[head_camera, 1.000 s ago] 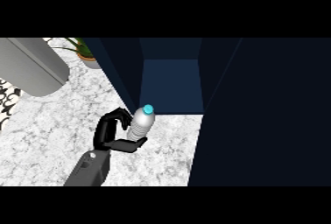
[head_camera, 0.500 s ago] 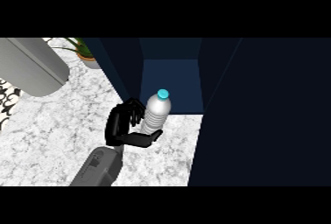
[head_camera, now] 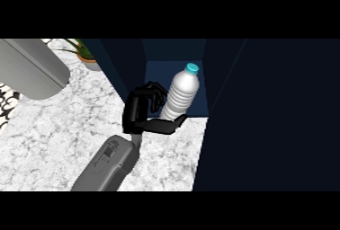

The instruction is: Pick up the bottled water, place it into the cabinet and close the cabinet

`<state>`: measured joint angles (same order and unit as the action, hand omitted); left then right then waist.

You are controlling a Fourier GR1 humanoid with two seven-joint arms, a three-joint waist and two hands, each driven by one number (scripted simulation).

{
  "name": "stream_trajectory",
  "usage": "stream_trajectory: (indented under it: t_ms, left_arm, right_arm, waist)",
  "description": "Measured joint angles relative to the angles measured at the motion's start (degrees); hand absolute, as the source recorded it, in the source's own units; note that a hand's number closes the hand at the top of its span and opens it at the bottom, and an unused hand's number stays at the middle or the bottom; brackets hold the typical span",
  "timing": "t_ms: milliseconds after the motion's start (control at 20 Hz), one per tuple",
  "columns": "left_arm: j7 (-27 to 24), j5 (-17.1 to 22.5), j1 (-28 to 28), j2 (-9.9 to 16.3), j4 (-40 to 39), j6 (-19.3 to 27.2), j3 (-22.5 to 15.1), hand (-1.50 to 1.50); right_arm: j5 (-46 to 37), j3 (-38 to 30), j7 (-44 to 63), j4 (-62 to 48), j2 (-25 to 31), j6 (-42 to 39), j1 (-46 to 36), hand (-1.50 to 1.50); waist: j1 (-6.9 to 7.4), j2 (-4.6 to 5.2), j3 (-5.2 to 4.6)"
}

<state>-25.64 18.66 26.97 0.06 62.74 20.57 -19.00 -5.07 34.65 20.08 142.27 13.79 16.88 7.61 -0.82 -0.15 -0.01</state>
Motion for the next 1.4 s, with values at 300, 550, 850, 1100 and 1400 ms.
stream_trajectory:
  t_ms: [300,550,850,1100,1400]
  left_arm:
    - [3.1,1.2,6.2,0.0,-3.6,5.3,-2.0,1.5]
    - [5.1,5.4,12.3,0.0,-9.5,8.5,-1.8,1.5]
    - [3.2,8.9,18.1,0.0,-18.6,10.1,0.6,1.5]
    - [-0.3,11.1,23.0,-0.1,-28.1,12.1,1.3,1.5]
    - [-4.5,11.7,27.6,-0.1,-37.7,14.8,2.3,1.5]
  right_arm:
    - [0.3,-0.6,-1.4,0.1,0.7,0.0,1.2,-1.5]
    - [1.2,-1.5,-4.2,0.3,2.4,-0.9,3.9,-1.5]
    - [2.7,-3.2,-6.6,0.4,3.5,-1.9,6.1,-1.5]
    - [3.0,-3.0,-8.4,0.2,3.8,-2.4,7.1,-1.5]
    - [3.6,-4.1,-8.7,0.2,4.4,-3.5,6.9,-1.5]
  waist:
    - [-0.1,0.07,0.0]
    - [-0.69,0.18,0.01]
    - [-0.99,0.31,0.01]
    - [-1.73,0.54,-0.01]
    - [-2.17,0.81,-0.02]
